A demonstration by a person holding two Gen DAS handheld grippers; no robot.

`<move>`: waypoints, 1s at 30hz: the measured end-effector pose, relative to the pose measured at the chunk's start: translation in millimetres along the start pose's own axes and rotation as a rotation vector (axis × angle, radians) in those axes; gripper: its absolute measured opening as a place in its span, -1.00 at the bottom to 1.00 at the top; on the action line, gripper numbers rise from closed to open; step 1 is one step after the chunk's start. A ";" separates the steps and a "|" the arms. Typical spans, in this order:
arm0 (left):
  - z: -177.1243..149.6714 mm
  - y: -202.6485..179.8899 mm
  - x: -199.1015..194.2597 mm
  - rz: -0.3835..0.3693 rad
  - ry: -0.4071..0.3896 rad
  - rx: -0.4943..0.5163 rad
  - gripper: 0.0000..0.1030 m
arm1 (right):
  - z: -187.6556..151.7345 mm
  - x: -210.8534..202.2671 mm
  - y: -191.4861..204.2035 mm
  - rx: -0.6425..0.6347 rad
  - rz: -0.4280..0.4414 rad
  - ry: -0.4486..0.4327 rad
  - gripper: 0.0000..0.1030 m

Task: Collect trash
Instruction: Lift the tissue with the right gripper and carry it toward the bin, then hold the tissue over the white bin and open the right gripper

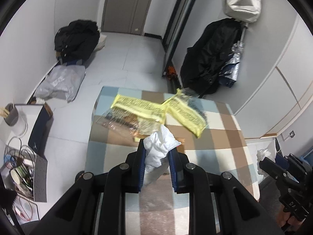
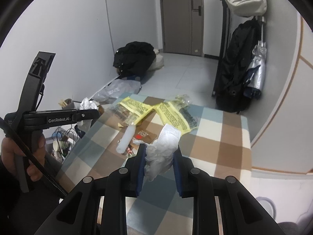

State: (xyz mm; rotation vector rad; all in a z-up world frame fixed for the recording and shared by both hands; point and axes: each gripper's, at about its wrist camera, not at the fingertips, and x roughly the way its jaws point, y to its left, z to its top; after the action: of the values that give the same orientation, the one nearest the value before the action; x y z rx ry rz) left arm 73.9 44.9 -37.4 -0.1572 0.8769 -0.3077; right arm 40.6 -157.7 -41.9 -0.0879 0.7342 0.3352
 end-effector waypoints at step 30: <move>33.8 -203.5 -28.1 -0.217 -0.074 0.320 -0.67 | -3.1 -144.6 -149.6 0.199 -0.197 -0.231 -0.52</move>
State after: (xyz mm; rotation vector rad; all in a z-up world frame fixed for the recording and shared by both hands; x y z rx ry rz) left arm 42.6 -137.8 57.4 0.0341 0.7274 -0.6359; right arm -12.0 -338.3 47.0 0.0665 0.5213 0.0808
